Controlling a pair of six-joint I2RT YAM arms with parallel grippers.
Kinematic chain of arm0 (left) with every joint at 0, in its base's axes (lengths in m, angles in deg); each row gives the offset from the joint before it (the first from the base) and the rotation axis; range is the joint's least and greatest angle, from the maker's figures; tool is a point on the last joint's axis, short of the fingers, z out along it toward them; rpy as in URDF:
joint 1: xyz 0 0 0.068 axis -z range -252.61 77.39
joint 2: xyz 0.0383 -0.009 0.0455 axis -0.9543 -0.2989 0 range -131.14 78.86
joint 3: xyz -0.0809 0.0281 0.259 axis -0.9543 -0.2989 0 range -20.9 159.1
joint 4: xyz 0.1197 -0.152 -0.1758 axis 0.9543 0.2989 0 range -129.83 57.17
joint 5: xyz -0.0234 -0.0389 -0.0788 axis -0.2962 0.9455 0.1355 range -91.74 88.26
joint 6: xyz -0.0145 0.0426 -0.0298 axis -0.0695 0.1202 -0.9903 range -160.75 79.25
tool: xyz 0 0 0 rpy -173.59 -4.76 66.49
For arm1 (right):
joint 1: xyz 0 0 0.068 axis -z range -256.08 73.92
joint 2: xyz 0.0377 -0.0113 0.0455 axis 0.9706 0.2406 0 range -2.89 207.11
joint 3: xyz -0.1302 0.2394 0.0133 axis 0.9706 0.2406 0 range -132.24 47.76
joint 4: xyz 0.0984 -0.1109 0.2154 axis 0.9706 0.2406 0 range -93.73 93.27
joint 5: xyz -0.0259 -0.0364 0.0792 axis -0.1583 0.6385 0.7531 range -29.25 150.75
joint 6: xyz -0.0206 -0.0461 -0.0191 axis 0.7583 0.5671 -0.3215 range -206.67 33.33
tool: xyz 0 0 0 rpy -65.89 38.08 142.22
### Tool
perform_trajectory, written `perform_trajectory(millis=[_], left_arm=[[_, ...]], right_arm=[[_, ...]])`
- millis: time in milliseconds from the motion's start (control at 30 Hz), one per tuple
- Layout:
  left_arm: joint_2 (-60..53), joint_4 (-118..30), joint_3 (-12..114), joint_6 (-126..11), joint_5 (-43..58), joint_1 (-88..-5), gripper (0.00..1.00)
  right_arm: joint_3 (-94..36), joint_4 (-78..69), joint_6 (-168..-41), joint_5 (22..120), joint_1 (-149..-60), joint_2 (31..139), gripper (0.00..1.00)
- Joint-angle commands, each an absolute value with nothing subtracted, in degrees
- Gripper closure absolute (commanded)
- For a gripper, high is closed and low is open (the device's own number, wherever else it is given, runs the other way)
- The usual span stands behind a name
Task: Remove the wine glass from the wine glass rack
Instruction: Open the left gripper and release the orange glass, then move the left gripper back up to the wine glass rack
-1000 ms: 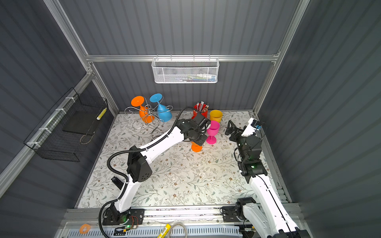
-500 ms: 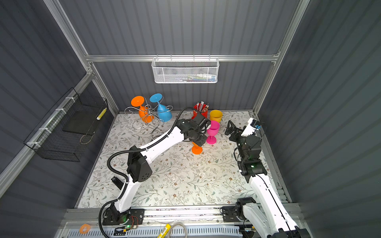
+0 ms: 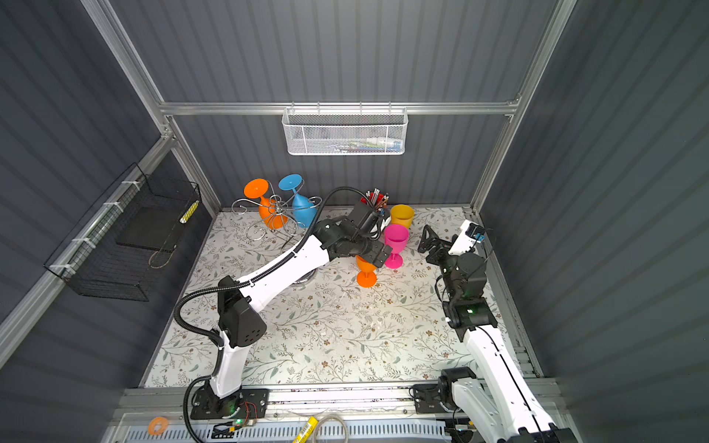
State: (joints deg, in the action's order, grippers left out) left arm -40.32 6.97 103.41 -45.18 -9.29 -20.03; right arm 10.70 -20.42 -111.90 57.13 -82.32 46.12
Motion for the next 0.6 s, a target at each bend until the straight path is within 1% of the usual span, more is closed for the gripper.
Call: perform_trajectory(millis=[0,100,267,367,567], left_arm=[[-37.42,5.79,102.94,-43.91,-10.04,-18.78,0.00],[-35.99,5.51,102.49,-43.56,-11.68,-17.99,0.00],[-32.75,8.24,102.34,-42.94,-19.26,-17.06,0.00],[-28.86,8.31,100.16,-43.38,-22.76,-16.97,0.00],[-21.12,7.73,96.21,-45.55,-26.40,-16.96,0.00]], right_arm=[[11.11,-21.64,-111.04,58.34,-82.14,45.45,0.01],[11.28,-22.16,-111.43,59.61,-82.06,45.45,0.01],[11.61,-22.57,-111.96,60.26,-82.08,45.12,0.01],[11.90,-23.30,-112.40,61.27,-82.06,44.81,0.01],[12.42,-24.46,-112.92,63.76,-82.08,44.57,0.01]])
